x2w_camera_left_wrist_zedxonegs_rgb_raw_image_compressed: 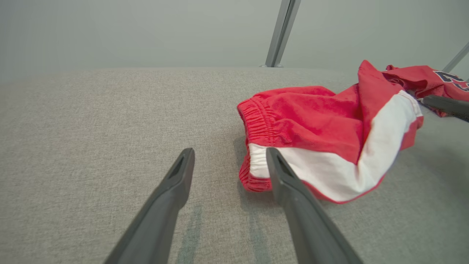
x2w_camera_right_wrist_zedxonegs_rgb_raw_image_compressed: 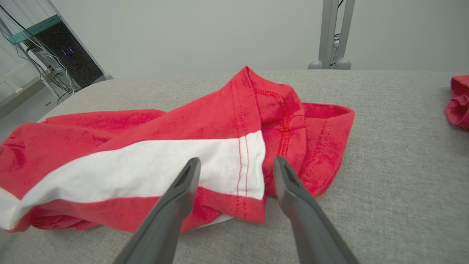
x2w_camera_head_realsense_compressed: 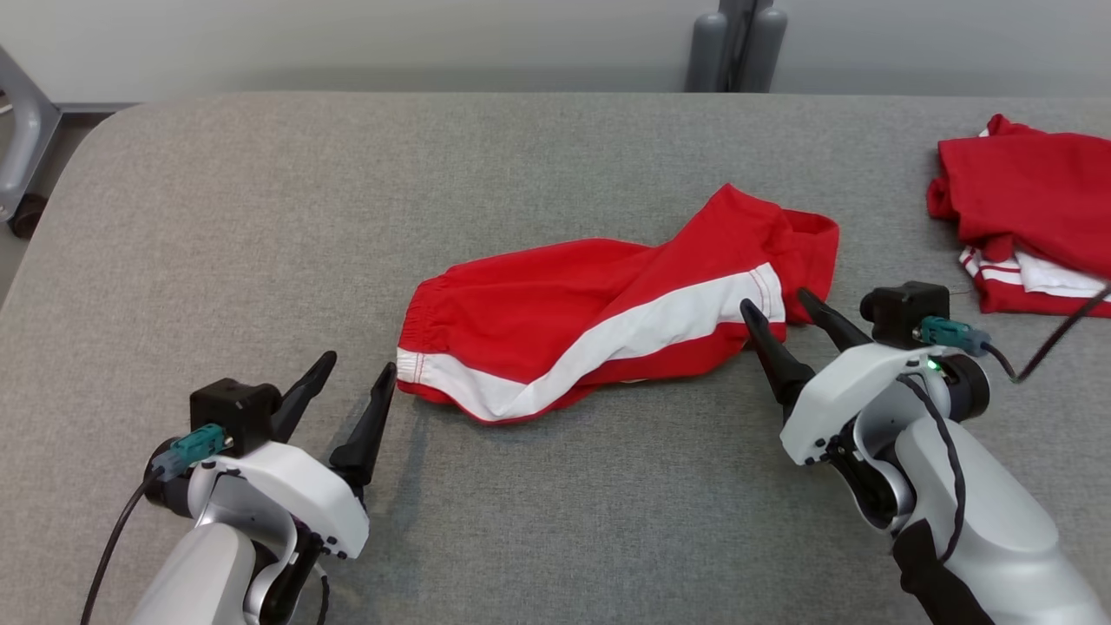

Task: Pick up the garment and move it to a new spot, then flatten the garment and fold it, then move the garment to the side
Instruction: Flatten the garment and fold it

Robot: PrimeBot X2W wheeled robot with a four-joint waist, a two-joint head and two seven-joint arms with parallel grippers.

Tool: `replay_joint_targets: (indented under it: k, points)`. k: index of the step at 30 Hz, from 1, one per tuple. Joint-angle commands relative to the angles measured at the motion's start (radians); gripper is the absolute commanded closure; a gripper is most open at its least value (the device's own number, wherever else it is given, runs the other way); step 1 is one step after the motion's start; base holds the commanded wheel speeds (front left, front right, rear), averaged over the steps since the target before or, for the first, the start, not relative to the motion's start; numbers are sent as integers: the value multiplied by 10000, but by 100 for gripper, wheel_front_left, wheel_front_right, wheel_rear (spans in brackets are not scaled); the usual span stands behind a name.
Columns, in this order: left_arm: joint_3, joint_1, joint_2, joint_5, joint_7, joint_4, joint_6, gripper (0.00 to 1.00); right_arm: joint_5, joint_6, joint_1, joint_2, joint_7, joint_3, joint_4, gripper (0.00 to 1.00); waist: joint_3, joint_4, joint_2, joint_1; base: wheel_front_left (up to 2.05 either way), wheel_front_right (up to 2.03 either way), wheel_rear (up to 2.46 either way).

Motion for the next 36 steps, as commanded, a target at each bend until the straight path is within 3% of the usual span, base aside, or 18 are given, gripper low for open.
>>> replay_joint_targets:
  k: [1, 13, 17, 21, 23, 24, 25, 26, 27, 28, 29, 36]
  points:
    - [-198, -291, 119, -177, -8, 61, -13, 0, 185, 1, -316, -72, 30, 181, 311, 0, 158, 120, 0, 0, 0, 0, 0]
    - [-1771, -1129, 576, -1080, 88, 393, -13, 0, 1121, 1, -1439, 112, -353, 1104, 1886, 0, 511, 263, 0, 0, 0, 0, 0]
    - [-2160, -1461, 729, -1178, 123, 631, -13, 0, 1405, 1, -1645, 156, -578, 1469, 2095, 24, 553, 235, 0, 0, 0, 0, 0]
    - [-2324, -1579, 809, -1288, 140, 773, -13, 0, 1575, 1, -1749, 201, -724, 1738, 2218, 28, 546, 154, 0, 0, 0, 0, 0]
    - [-2436, -1580, 841, -1405, 171, 785, -13, 0, 1695, 1, -1799, 212, -812, 1892, 2280, 51, 531, 101, 0, 0, 0, 0, 0]
    - [-2466, -1555, 873, -1467, 186, 779, -13, 0, 1758, 1, -1809, 216, -869, 1968, 2312, 56, 517, 76, 0, 0, 0, 0, 0]
    - [-2504, -1518, 884, -1552, 204, 759, -13, 4, 1832, 1, -1807, 212, -903, 2029, 2341, 65, 502, 56, 0, 0, 0, 0, 0]
    - [-2549, -1475, 894, -1616, 231, 738, -13, 24, 1906, 1, -1812, 198, -949, 2083, 2387, 80, 484, 40, 0, 0, 0, 0, 0]
    - [-2586, -1441, 909, -1677, 261, 712, -13, 51, 1973, 1, -1819, 184, -988, 2136, 2430, 94, 466, 30, 0, 0, 0, 0, 0]
    - [-2614, -1414, 930, -1736, 271, 693, -14, 79, 2042, 1, -1831, 175, -1023, 2192, 2474, 100, 447, 22, 0, 0, 0, 0, 0]
    - [-2636, -1392, 955, -1777, 282, 676, -14, 100, 2094, 1, -1845, 168, -1079, 2247, 2519, 100, 427, 16, 0, 0, 0, 0, 0]
    - [-2696, -1245, 1104, -1983, 133, 546, -13, 100, 2430, 1, -1842, 72, -1516, 2499, 2614, 100, 193, 8, 0, 0, 0, 0, 0]
